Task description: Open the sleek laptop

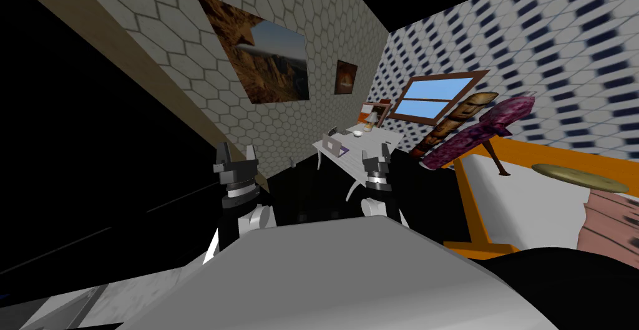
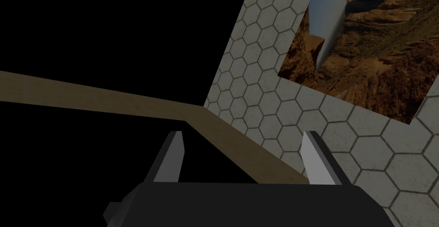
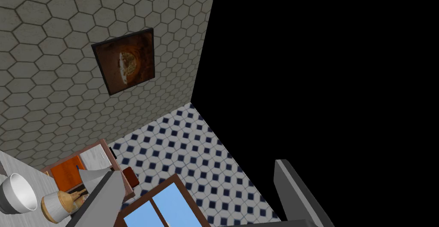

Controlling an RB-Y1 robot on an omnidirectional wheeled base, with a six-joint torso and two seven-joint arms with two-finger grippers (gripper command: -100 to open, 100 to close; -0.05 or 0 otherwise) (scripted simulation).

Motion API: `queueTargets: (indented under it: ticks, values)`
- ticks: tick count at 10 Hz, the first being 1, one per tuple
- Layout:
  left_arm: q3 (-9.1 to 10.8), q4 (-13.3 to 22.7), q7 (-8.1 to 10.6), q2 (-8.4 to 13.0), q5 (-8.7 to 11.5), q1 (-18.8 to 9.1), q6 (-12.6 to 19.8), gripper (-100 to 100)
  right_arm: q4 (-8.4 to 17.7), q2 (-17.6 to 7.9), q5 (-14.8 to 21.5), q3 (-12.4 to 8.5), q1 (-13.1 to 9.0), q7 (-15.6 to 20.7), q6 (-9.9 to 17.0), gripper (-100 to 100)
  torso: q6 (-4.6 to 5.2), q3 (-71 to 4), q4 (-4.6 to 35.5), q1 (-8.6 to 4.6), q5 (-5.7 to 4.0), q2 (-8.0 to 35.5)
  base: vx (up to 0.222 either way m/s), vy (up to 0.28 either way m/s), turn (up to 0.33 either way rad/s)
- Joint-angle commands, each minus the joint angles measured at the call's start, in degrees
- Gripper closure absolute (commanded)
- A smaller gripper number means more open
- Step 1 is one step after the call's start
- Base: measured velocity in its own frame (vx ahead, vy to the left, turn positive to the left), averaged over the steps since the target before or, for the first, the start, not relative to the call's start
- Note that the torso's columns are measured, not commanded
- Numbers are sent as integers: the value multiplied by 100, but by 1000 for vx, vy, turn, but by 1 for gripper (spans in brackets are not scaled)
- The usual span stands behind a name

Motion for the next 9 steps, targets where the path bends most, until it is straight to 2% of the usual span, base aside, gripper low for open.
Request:
queueTargets:
  ticks: [1, 9]
  values:
    - [0, 0, 0, 0, 0, 0, 0, 0, 0, 0, 0, 0, 0, 0, 0, 0, 0, -467, 235, 0, 0, 232, 0, 0, 0]
    - [0, -2, 0, 0, 0, 0, -1, 0, -2, 0, 0, 0, 0, 0, -1, 0, 0, -7073, 3537, 0, 0, 3539, 0, 0, 0]
